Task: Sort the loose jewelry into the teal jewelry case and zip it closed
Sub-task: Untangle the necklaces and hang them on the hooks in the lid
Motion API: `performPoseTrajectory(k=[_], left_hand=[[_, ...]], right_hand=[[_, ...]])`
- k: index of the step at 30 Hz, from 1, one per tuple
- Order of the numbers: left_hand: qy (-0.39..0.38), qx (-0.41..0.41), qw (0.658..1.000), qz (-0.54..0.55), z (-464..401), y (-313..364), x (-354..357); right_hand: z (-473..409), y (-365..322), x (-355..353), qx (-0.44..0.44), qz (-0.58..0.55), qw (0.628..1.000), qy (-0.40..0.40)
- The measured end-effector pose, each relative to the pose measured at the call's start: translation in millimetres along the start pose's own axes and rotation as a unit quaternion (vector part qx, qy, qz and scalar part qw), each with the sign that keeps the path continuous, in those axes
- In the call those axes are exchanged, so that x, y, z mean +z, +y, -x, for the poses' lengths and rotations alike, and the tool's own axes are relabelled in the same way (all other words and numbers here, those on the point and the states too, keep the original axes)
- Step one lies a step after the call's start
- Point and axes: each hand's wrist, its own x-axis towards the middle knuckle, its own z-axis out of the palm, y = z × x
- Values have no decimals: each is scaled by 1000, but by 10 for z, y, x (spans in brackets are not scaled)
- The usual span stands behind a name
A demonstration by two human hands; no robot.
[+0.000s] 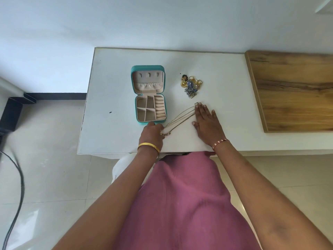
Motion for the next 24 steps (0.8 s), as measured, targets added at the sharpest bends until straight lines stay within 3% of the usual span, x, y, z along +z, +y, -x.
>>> performPoseTrajectory(k=[10,14,20,24], left_hand=[[-4,12,1000,-14,-16,93,63],[-5,9,1000,-17,-5,77,42],[-1,7,1000,-17,10,73,19],[0,6,1000,-16,18,85,-6]], right_hand=[[40,119,-51,-9,18,999,35],[-9,26,11,-33,35,999,10],[-45,49,-26,17,-24,999,35],[-3,96,-136,64,-175,972,142]])
